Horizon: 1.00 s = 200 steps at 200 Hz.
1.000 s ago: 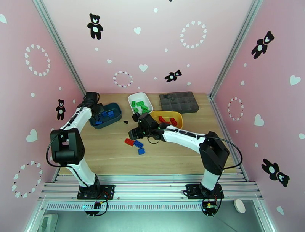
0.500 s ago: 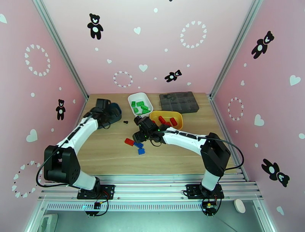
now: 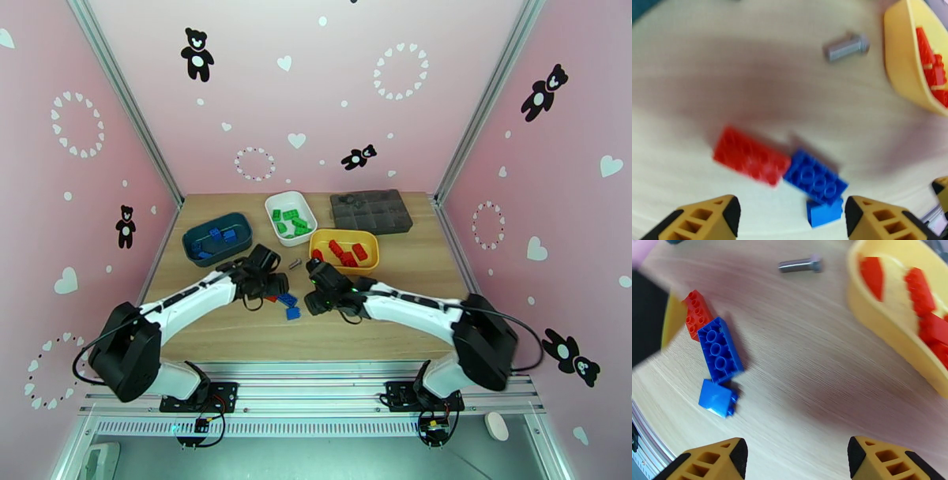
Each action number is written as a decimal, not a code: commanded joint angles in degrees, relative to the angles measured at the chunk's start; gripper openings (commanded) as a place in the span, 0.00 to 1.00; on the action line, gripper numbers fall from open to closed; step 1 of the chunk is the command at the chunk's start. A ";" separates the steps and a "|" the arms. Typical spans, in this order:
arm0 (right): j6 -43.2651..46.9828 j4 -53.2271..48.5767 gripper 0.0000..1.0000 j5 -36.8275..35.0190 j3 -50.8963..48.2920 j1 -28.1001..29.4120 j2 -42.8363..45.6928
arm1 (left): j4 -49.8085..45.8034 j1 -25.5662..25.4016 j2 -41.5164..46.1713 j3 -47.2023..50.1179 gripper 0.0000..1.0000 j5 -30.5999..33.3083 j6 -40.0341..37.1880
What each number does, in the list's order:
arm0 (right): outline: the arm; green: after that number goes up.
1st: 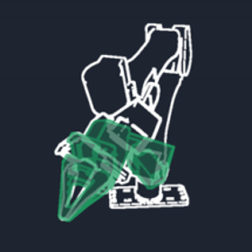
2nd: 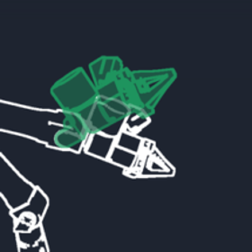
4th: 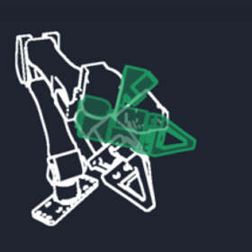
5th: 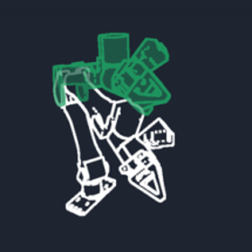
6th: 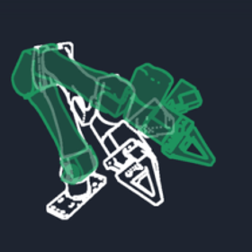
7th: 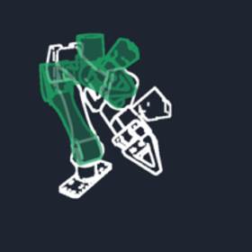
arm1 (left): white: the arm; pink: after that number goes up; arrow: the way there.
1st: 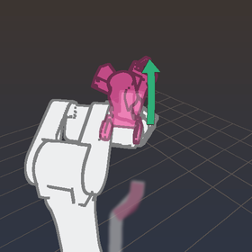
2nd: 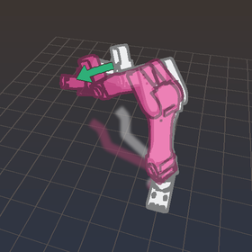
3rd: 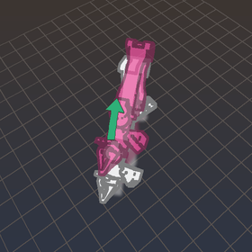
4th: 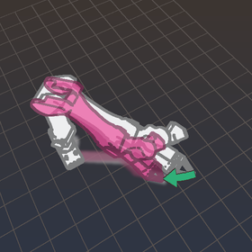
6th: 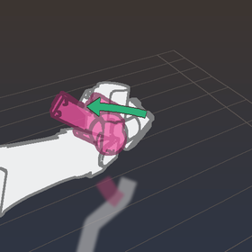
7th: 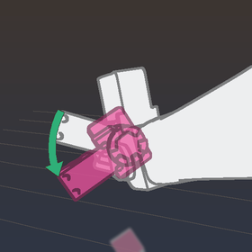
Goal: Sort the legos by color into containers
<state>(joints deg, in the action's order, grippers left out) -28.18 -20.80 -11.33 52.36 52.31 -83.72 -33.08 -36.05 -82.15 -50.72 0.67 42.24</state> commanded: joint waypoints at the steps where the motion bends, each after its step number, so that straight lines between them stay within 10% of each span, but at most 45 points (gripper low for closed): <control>1: -1.48 -2.13 0.73 -3.46 -3.08 -0.86 4.32 | 5.20 -3.43 1.52 3.14 0.78 -1.89 8.89; 79: -1.87 -2.31 0.74 -3.92 -6.78 -2.39 10.05 | 13.50 -7.53 -8.31 3.65 0.78 -0.75 13.71; 200: -2.12 -0.42 0.75 -3.81 -11.09 -4.13 14.02 | 0.09 -8.12 -22.52 -13.07 0.69 10.43 4.49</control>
<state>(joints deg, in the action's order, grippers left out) -29.71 -21.63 -14.74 42.59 48.71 -71.53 -27.18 -43.33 -102.24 -60.62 6.52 50.43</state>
